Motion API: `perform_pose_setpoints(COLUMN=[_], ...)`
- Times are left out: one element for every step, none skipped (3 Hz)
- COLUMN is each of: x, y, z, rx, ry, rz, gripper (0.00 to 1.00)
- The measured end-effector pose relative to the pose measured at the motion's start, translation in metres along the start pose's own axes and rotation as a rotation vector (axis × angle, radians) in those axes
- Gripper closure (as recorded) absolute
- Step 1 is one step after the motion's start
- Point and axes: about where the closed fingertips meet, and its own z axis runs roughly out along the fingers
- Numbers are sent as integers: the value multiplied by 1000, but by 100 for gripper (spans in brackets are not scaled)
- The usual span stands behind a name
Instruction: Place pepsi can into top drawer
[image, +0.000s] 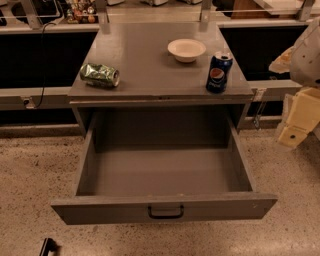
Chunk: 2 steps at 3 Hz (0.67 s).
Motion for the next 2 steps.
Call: perform_pose_setpoints(x=[0, -2], y=[0, -5], z=[0, -2], rx=[0, 18], ry=[0, -18], rz=[0, 1], gripper=[0, 0])
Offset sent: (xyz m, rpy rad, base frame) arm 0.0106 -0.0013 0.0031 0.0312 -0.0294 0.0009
